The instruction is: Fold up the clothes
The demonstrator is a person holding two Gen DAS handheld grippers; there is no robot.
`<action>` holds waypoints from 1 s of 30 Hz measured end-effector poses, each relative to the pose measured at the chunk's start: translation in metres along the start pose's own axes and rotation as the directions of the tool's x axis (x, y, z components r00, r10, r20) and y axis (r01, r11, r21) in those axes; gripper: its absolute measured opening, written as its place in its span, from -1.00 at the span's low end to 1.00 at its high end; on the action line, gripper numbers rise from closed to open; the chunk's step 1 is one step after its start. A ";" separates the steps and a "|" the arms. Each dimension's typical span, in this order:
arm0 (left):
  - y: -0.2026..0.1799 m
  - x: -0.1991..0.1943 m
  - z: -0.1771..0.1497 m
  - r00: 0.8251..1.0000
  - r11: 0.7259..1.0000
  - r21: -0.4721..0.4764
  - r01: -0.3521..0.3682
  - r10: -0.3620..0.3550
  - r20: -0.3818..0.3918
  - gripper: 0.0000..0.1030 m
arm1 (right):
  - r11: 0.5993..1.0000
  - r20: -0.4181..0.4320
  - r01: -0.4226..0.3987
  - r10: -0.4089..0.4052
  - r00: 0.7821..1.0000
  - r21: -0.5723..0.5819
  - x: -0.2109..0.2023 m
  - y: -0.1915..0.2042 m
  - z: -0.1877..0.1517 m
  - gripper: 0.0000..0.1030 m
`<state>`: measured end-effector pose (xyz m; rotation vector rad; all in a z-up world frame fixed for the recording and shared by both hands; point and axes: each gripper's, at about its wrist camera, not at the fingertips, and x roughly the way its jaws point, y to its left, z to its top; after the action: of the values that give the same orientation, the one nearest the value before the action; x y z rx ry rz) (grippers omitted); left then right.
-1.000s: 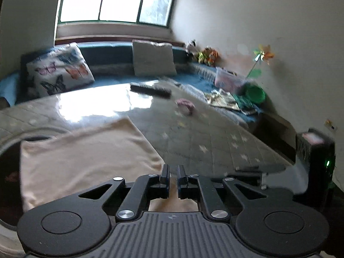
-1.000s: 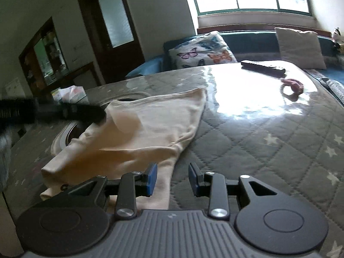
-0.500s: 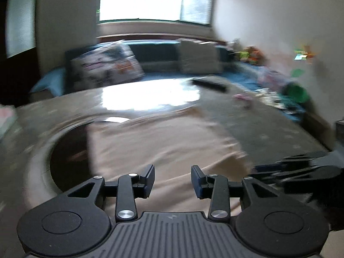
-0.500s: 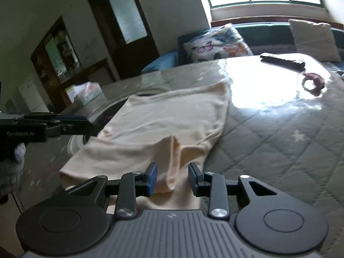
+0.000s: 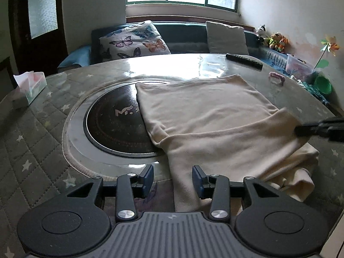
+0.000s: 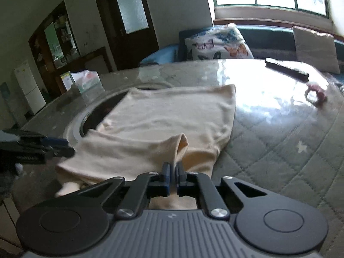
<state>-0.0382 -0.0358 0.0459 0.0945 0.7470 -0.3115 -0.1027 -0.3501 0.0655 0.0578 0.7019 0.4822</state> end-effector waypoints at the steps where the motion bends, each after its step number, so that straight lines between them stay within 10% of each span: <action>1: 0.001 0.001 0.000 1.000 1.000 0.003 0.000 0.000 -0.003 -0.17 | 1.000 0.011 0.005 -0.005 1.000 -0.007 -0.006 0.003 0.002 -0.92; 30: -0.005 0.032 0.025 0.998 0.996 0.078 0.050 -0.051 0.020 -0.37 | 0.992 -0.027 0.001 -0.004 1.000 -0.126 0.014 0.000 0.005 -0.86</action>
<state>-0.0020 -0.0535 0.0427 0.1455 0.7166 -0.3892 -0.0901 -0.3431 0.0612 -0.0678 0.6966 0.5248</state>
